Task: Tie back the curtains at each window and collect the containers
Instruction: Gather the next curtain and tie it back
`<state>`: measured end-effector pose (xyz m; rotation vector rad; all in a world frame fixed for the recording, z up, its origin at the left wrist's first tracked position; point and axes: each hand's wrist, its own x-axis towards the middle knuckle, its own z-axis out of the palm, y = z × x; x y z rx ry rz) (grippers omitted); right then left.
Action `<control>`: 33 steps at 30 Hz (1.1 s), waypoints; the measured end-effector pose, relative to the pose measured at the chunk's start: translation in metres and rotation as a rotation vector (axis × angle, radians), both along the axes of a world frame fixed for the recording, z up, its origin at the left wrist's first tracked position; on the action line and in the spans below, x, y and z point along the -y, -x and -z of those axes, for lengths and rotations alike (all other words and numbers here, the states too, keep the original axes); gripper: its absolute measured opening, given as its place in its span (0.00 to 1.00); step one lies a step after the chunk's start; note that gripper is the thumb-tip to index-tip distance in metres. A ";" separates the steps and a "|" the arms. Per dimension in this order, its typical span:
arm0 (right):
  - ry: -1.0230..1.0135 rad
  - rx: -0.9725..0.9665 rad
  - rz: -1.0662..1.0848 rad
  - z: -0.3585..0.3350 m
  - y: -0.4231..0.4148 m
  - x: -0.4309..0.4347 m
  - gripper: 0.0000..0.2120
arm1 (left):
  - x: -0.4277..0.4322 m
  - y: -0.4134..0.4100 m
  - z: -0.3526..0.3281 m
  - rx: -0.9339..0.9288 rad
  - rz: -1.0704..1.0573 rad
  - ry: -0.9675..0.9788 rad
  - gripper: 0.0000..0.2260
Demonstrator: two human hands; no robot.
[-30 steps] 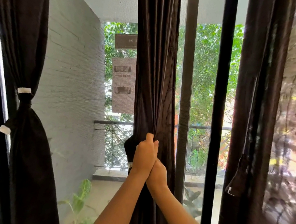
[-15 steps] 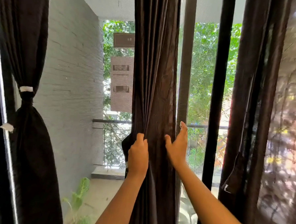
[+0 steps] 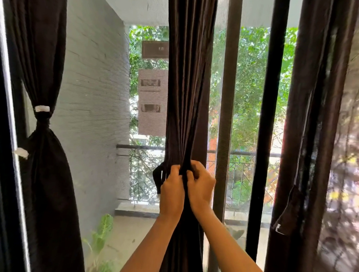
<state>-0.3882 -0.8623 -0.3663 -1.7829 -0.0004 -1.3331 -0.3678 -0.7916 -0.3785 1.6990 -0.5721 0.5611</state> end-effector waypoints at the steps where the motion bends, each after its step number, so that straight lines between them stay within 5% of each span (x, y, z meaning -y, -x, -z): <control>1: -0.002 -0.004 -0.038 0.002 0.001 -0.004 0.14 | -0.001 0.002 0.000 -0.009 0.029 0.018 0.09; 5: -0.002 -0.037 -0.115 0.007 0.001 -0.011 0.15 | -0.009 0.010 0.005 0.004 0.122 0.058 0.15; 11: -0.046 -0.002 -0.142 0.011 0.000 -0.019 0.11 | -0.013 0.003 0.011 0.116 0.099 0.028 0.07; 14: -0.065 0.040 -0.138 0.009 0.002 -0.025 0.05 | -0.013 0.012 0.008 0.164 0.011 0.053 0.13; 19: -0.127 -0.011 -0.115 0.008 0.003 -0.028 0.05 | -0.008 0.019 0.028 0.090 0.009 0.116 0.17; 24: -0.061 -0.070 -0.005 0.005 -0.001 -0.020 0.04 | -0.013 0.017 0.034 0.042 0.074 0.064 0.07; 33: 0.123 -0.088 0.253 0.017 -0.003 -0.017 0.09 | -0.028 -0.025 0.008 -0.166 -0.182 0.257 0.12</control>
